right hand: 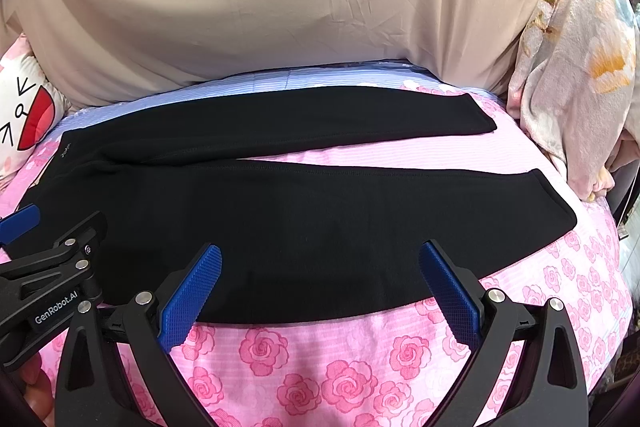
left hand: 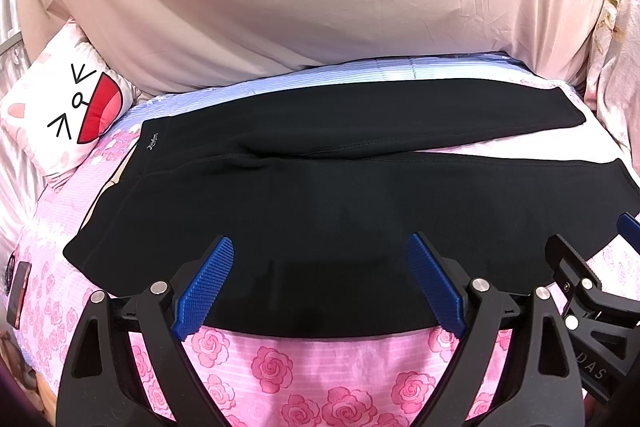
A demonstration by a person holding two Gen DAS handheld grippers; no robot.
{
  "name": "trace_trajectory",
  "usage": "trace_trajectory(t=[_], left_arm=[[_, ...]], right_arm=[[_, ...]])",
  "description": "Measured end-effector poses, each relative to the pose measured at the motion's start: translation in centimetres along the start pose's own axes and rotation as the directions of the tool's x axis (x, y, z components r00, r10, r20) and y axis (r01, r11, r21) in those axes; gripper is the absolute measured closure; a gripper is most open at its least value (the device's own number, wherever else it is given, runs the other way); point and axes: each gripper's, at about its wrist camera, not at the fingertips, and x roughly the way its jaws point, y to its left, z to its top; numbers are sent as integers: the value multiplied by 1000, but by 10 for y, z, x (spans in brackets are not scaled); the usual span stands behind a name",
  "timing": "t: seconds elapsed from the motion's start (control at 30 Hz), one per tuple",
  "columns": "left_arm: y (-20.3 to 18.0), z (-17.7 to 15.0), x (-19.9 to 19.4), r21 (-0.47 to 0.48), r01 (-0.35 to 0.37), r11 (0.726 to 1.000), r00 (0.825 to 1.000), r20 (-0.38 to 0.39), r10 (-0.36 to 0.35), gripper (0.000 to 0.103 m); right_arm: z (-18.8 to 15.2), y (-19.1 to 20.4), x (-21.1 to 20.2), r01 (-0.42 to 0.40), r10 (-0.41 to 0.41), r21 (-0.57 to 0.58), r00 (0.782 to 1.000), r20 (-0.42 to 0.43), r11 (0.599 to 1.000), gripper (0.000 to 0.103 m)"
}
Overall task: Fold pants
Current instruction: 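Grasp the pants' waistband edge with the left gripper while the right gripper grasps it too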
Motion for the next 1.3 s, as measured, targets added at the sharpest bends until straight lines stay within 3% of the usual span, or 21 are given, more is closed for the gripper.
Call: trace_trajectory(t=[0.4, 0.7, 0.87, 1.0, 1.07, 1.2, 1.3], left_arm=[[-3, 0, 5, 6, -2, 1000, 1000, -9, 2, 16], [0, 5, 23, 0, -6, 1000, 999, -34, 6, 9], [11, 20, 38, -24, 9, 1000, 999, -31, -10, 5], [37, 40, 58, -76, 58, 995, 997, -53, -62, 5], [51, 50, 69, -98, 35, 995, 998, -57, -41, 5], [85, 74, 91, -99, -74, 992, 997, -26, 72, 5], [120, 91, 112, -132, -104, 986, 994, -31, 100, 5]], right_arm=[[0, 1, 1, -6, 6, -3, 1000, -6, 1000, 6], [10, -21, 21, -26, 28, 50, 999, -29, 998, 6], [37, -65, 51, -43, 46, 100, 999, -25, 994, 6], [72, -111, 87, -6, 7, 117, 1000, -5, 993, 6], [95, -141, 114, 6, -5, 120, 1000, -4, 993, 6], [141, -198, 181, 36, -31, 128, 999, -38, 991, 6], [166, -226, 220, 76, -70, 121, 996, -59, 990, 6]])
